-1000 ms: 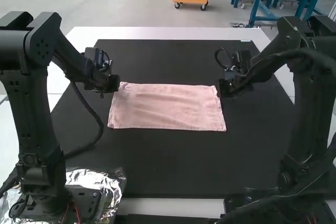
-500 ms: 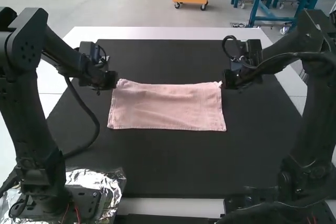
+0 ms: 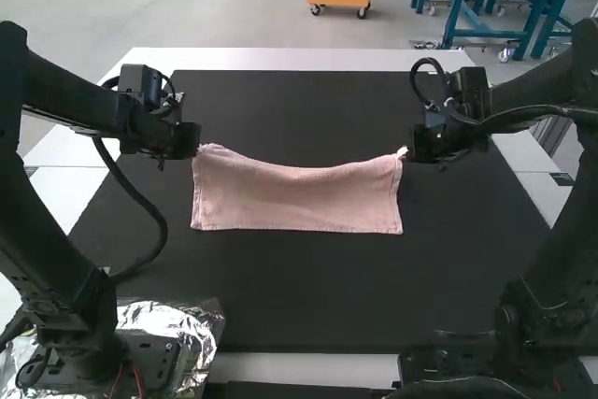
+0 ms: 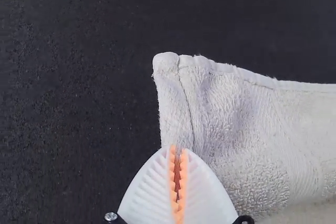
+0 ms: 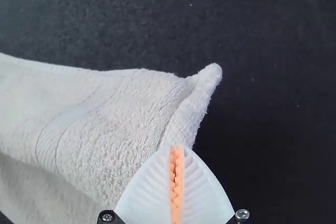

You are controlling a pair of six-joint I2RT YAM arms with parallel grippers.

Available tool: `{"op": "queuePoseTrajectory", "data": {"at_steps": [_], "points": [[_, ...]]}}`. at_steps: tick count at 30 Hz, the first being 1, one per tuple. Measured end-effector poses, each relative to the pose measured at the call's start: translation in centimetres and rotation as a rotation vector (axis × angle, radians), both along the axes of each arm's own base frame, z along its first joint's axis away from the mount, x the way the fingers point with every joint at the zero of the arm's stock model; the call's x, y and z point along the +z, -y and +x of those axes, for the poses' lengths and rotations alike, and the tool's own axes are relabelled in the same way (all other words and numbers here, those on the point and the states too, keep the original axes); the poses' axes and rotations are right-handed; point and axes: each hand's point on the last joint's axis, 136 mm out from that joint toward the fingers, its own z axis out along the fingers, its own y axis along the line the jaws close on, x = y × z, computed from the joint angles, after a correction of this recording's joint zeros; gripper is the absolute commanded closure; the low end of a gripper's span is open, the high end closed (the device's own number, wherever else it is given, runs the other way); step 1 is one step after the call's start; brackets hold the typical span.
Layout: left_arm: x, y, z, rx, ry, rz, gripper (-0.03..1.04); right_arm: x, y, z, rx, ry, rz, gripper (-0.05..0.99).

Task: Fold the towel.

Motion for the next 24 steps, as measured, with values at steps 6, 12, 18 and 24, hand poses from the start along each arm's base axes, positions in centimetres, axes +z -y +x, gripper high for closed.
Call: {"op": "queuePoseTrajectory", "data": {"at_steps": [6, 12, 18, 24], "points": [[-0.4, 0.0, -2.5, 0.000, -0.040, 0.000, 0.99, -0.1, 0.2, -2.3, 0.004, -0.029, -0.001, 0.96], [-3.7, 0.0, -5.5, -0.001, -0.163, 0.000, 0.99, -2.9, 0.5, -5.4, 0.012, -0.130, -0.015, 0.96], [-5.2, 0.0, -7.3, -0.005, -0.205, 0.004, 0.99, -5.0, 0.7, -7.7, 0.021, -0.195, -0.029, 0.96], [-6.7, 0.0, -8.8, -0.008, -0.228, 0.008, 0.36, -6.8, 1.3, -9.6, 0.012, -0.248, -0.053, 0.37]]}}
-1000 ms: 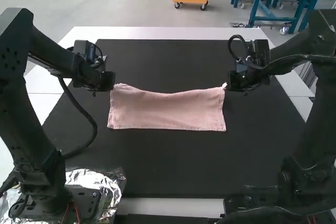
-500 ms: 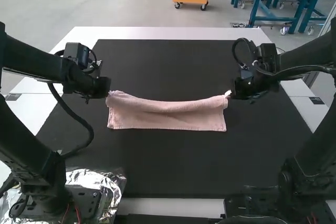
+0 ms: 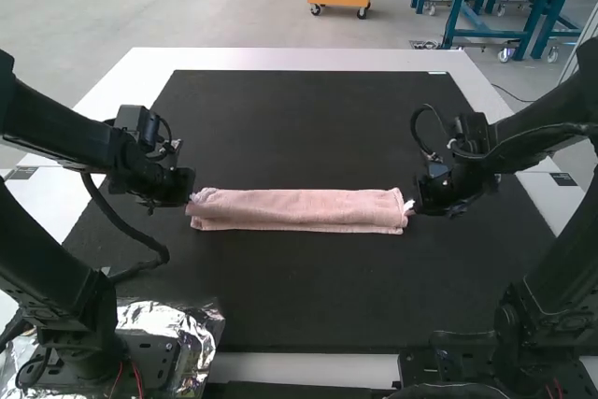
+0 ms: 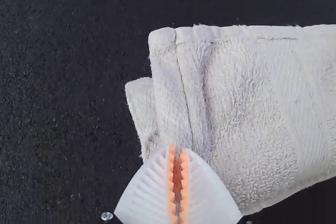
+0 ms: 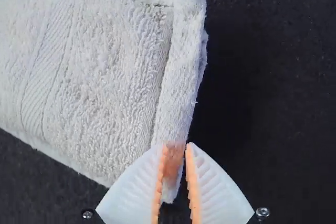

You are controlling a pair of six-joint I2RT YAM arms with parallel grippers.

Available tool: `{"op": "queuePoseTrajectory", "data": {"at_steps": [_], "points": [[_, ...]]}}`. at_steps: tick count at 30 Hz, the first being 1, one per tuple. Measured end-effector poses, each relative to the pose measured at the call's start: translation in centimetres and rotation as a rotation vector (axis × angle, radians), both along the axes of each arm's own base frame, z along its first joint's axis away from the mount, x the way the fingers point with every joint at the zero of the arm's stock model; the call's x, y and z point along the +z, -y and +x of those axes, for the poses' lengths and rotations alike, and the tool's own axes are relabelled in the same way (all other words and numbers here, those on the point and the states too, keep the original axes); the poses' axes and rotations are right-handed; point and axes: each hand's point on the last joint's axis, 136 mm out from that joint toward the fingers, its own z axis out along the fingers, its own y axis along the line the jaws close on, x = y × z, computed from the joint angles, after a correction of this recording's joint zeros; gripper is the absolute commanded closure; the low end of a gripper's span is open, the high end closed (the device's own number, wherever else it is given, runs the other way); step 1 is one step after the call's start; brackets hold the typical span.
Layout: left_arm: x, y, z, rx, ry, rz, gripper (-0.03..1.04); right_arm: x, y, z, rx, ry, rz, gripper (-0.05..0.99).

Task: Fold the towel.

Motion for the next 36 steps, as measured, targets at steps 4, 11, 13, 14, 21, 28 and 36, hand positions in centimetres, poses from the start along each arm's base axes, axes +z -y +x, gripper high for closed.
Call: {"op": "queuePoseTrajectory", "data": {"at_steps": [4, 11, 13, 14, 21, 28, 36], "points": [[0.1, 0.0, -0.3, 0.002, -0.001, -0.002, 0.03, -0.1, 0.4, -0.1, 0.001, -0.014, -0.028, 0.02], [4.2, 0.0, 2.2, 0.007, 0.134, -0.006, 0.04, 2.4, -0.3, 2.8, -0.007, 0.067, -0.016, 0.03], [4.4, 0.0, 2.4, 0.010, 0.140, -0.008, 0.04, 2.3, -0.8, 2.6, 0.003, 0.064, -0.015, 0.03], [4.4, 0.0, 2.3, 0.011, 0.138, -0.009, 0.04, 2.3, -1.2, 2.5, 0.009, 0.064, -0.013, 0.03], [4.5, 0.0, 2.4, 0.013, 0.143, -0.011, 0.04, 0.6, -2.6, 1.7, 0.038, 0.028, -0.008, 0.03], [4.6, 0.0, 2.5, 0.016, 0.148, -0.013, 0.04, -0.8, -3.6, 1.6, 0.052, 0.015, -0.020, 0.52], [4.8, 0.0, 2.7, 0.016, 0.159, -0.013, 0.04, -1.9, -4.1, 0.9, 0.070, 0.023, -0.014, 0.96]]}}
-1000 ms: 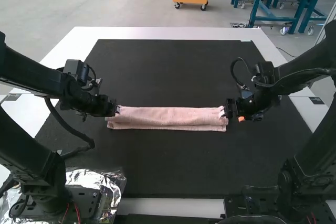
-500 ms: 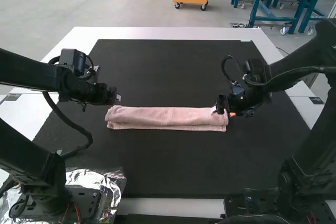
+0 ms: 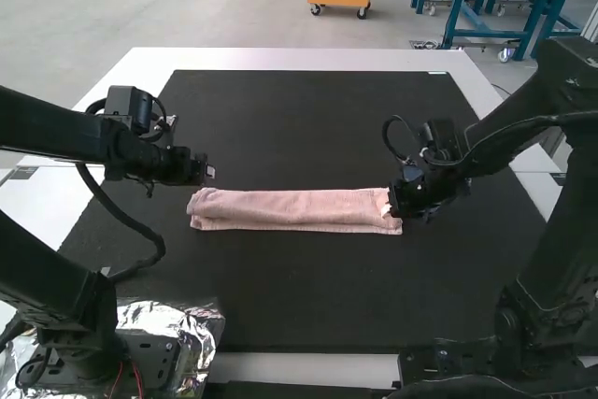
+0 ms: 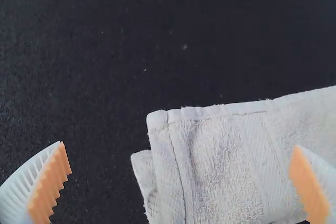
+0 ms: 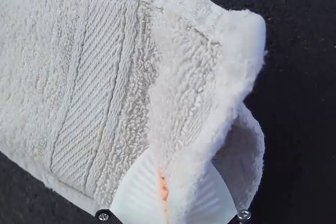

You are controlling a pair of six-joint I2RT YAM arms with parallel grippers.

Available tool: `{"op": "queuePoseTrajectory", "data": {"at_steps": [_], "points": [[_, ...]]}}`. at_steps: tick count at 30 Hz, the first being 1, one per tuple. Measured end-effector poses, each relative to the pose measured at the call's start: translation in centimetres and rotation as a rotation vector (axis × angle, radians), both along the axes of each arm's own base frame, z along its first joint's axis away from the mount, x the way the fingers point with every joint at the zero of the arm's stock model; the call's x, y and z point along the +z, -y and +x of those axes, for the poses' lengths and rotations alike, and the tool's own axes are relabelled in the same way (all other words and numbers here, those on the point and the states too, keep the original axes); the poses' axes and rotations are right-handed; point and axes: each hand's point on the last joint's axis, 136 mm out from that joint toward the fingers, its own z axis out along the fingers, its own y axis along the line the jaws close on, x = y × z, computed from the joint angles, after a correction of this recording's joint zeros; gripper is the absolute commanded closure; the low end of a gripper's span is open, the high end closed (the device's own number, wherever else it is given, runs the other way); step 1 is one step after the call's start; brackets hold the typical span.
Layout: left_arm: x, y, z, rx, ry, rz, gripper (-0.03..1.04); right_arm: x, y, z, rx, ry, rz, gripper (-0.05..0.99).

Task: Fold the towel.

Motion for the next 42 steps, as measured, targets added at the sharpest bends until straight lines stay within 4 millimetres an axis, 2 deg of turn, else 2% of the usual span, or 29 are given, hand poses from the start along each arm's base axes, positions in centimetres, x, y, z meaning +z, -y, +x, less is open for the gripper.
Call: {"op": "queuePoseTrajectory", "data": {"at_steps": [5, 11, 17, 20, 22, 29, 33, 38, 42], "points": [[0.1, 0.0, 0.1, 0.000, 0.008, 0.000, 0.04, 0.5, 0.7, -0.4, -0.005, -0.014, 0.010, 0.96], [0.3, 0.0, 0.3, 0.000, 0.019, 0.000, 0.04, 3.8, 3.0, 0.9, -0.074, 0.053, 0.033, 0.96], [0.4, 0.0, 0.5, 0.000, 0.027, 0.000, 0.04, 6.9, 2.4, 2.3, -0.066, 0.100, 0.063, 0.96], [0.4, 0.0, 0.5, 0.000, 0.027, 0.000, 0.04, 7.6, 1.5, 2.5, -0.062, 0.103, 0.084, 0.96], [0.5, 0.0, 0.5, 0.000, 0.030, 0.000, 0.04, 7.9, -0.2, 2.3, -0.040, 0.104, 0.110, 0.96], [0.8, 0.0, 0.8, 0.000, 0.047, 0.000, 0.04, 10.6, -10.7, 0.4, 0.150, 0.135, 0.233, 0.96], [0.8, 0.0, 0.9, 0.000, 0.048, 0.000, 0.04, 11.5, -14.5, 0.0, 0.202, 0.142, 0.290, 0.96], [1.0, 0.0, 1.1, 0.000, 0.060, 0.000, 0.04, 11.4, -18.8, -0.3, 0.267, 0.140, 0.326, 0.96], [1.3, 0.0, 1.4, 0.001, 0.078, 0.000, 0.04, 10.0, -22.8, -1.5, 0.338, 0.112, 0.331, 0.96]]}}
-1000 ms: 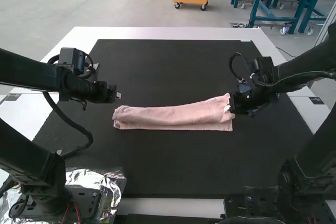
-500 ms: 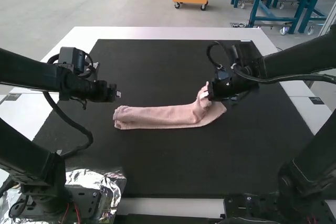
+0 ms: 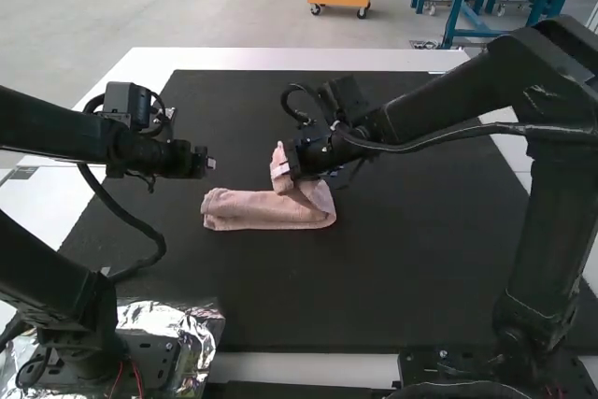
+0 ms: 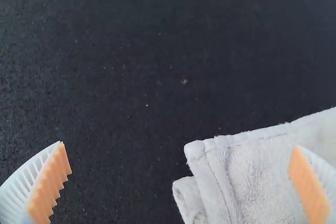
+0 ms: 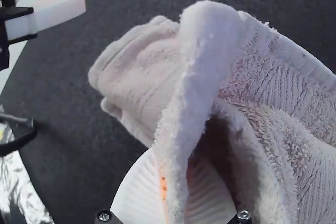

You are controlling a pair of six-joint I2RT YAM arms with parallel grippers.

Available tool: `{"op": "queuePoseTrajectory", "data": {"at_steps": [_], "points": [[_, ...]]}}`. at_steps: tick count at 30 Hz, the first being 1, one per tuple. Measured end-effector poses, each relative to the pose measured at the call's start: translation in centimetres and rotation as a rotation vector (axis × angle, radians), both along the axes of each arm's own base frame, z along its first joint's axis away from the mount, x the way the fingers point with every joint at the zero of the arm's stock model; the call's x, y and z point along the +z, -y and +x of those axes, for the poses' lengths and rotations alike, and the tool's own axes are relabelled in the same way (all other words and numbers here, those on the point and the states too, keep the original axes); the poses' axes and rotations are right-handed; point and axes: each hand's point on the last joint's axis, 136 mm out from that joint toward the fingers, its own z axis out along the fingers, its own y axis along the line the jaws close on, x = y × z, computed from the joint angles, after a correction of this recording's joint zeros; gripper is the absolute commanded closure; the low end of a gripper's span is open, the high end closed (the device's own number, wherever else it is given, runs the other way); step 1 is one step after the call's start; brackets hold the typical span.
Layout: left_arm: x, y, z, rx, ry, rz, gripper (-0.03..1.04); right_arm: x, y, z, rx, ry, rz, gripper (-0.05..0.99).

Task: Fold the towel.

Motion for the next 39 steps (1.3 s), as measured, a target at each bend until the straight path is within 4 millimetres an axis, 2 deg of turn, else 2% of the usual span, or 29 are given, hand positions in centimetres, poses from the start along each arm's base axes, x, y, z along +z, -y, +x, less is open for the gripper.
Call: {"op": "queuePoseTrajectory", "data": {"at_steps": [4, 8, 14, 22, 23, 25, 27, 29, 31, 35, 37, 39], "points": [[0.4, 0.0, 0.3, 0.011, 0.017, -0.011, 0.04, -2.0, -3.2, -1.5, 0.071, -0.013, -0.011, 0.96], [0.7, 0.0, 0.6, 0.028, 0.029, -0.029, 0.04, -3.4, -6.0, -2.1, 0.116, -0.016, -0.013, 0.96], [1.2, -1.2, 1.2, 0.070, 0.055, -0.040, 0.04, -4.4, -8.4, -0.5, 0.124, -0.005, -0.003, 0.96], [1.4, -3.4, 1.4, 0.127, 0.067, -0.035, 0.04, -4.8, -10.7, 1.4, 0.124, 0.013, 0.017, 0.95], [1.4, -3.6, 1.4, 0.132, 0.069, -0.035, 0.04, -4.8, -10.9, 1.6, 0.125, 0.013, 0.018, 0.85], [1.5, -4.0, 1.5, 0.141, 0.072, -0.034, 0.04, -5.0, -11.3, 1.5, 0.126, 0.001, 0.013, 0.50], [1.6, -4.4, 1.6, 0.149, 0.079, -0.031, 0.04, -5.1, -11.8, 1.0, 0.138, -0.007, 0.005, 0.22], [1.8, -4.6, 1.7, 0.155, 0.092, -0.030, 0.04, -5.0, -12.4, -0.1, 0.164, -0.025, -0.007, 0.08], [2.1, -4.9, 1.9, 0.163, 0.106, -0.029, 0.04, -4.6, -13.2, -1.4, 0.199, -0.035, -0.021, 0.03], [2.3, -6.5, 2.0, 0.203, 0.120, -0.026, 0.04, -2.8, -14.2, -3.6, 0.251, -0.039, -0.028, 0.04], [2.4, -7.4, 2.0, 0.228, 0.120, -0.024, 0.04, -0.7, -14.2, -4.0, 0.260, -0.027, -0.014, 0.04], [2.4, -8.3, 1.9, 0.252, 0.121, -0.023, 0.04, 2.3, -14.1, -4.0, 0.261, 0.000, 0.015, 0.03]]}}
